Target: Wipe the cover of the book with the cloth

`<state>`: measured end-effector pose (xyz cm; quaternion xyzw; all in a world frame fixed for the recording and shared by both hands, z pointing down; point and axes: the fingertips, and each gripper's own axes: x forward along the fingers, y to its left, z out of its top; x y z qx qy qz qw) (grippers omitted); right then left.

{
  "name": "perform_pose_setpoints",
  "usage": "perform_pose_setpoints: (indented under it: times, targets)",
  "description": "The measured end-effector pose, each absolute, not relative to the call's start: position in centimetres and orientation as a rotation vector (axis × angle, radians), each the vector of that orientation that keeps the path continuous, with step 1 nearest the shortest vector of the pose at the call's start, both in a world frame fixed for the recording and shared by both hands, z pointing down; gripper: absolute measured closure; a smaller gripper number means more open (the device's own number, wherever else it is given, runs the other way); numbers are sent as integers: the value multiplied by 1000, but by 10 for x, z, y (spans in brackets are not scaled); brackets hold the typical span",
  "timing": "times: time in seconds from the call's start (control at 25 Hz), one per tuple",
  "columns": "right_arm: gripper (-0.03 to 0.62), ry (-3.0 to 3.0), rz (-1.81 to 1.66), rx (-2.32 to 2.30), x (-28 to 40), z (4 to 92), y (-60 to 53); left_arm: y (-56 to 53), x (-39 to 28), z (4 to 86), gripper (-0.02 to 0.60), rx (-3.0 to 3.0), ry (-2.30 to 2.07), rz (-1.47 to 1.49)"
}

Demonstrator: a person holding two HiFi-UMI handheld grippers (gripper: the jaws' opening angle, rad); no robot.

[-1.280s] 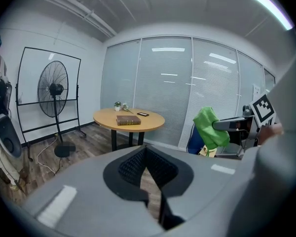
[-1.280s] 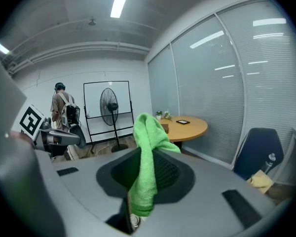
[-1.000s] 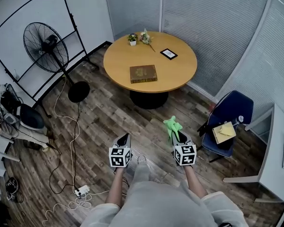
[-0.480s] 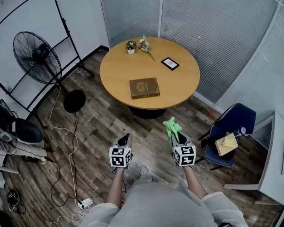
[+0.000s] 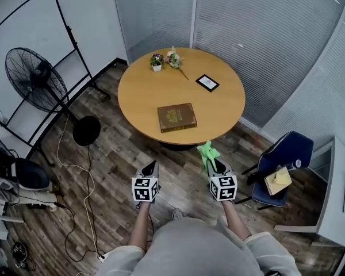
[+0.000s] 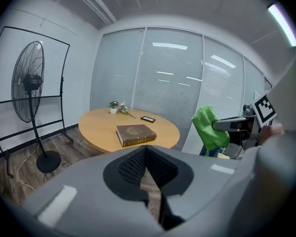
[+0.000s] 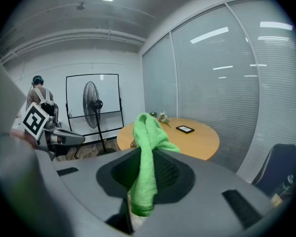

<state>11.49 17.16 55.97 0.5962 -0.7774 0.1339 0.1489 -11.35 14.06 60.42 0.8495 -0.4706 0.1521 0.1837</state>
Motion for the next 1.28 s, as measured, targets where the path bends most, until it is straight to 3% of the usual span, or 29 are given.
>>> perform_pose_setpoints:
  times: [1.28]
  targets:
    - [522, -2254, 466, 1662, 106, 590, 82, 59, -111, 627, 574, 2362, -1317, 489]
